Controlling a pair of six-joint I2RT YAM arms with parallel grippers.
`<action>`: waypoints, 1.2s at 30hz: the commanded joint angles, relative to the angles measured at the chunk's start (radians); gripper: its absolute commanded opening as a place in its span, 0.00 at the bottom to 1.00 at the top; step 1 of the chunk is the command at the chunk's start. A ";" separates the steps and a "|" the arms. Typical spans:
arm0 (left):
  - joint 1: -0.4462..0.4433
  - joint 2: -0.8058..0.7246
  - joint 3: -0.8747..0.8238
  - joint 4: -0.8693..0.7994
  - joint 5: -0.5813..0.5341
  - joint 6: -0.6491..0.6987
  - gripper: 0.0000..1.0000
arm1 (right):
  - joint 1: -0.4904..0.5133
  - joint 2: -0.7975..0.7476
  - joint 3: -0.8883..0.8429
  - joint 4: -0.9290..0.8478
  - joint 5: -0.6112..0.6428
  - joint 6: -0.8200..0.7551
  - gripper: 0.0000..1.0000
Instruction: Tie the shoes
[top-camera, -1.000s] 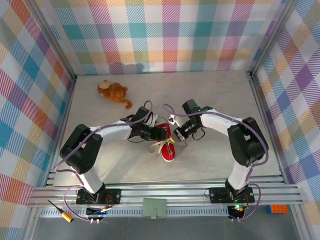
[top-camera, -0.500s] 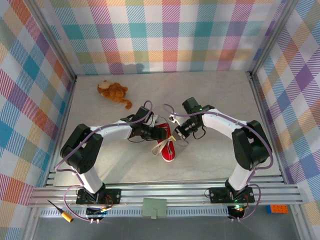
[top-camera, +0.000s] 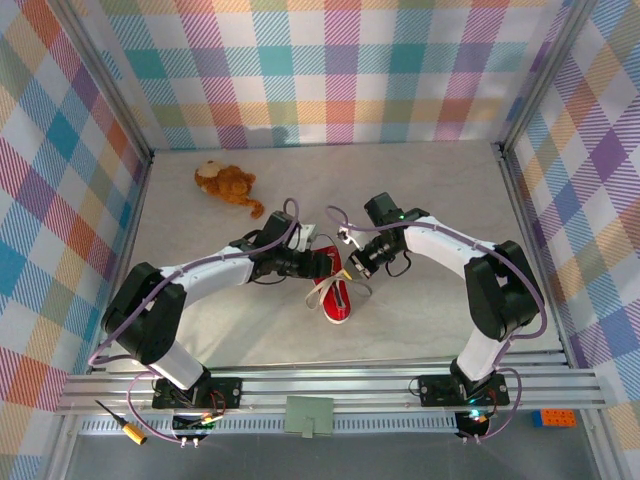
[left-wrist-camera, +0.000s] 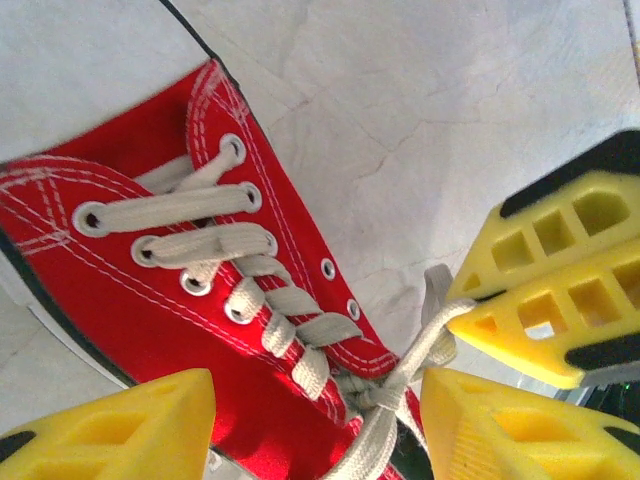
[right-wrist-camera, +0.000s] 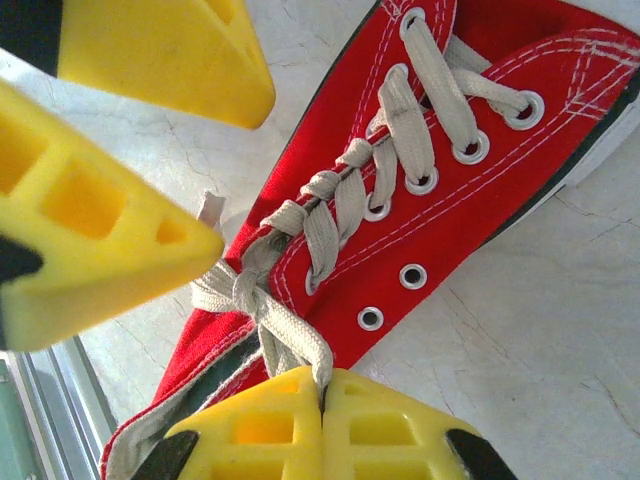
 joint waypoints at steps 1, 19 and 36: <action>-0.028 0.021 -0.007 0.017 0.022 0.026 0.56 | 0.002 -0.008 0.024 -0.024 -0.029 0.001 0.03; -0.045 0.063 -0.038 -0.029 -0.106 0.009 0.47 | -0.001 -0.026 0.034 -0.050 0.012 -0.030 0.00; -0.040 0.050 -0.069 -0.010 -0.118 -0.006 0.46 | -0.044 -0.034 0.034 -0.089 0.080 -0.061 0.00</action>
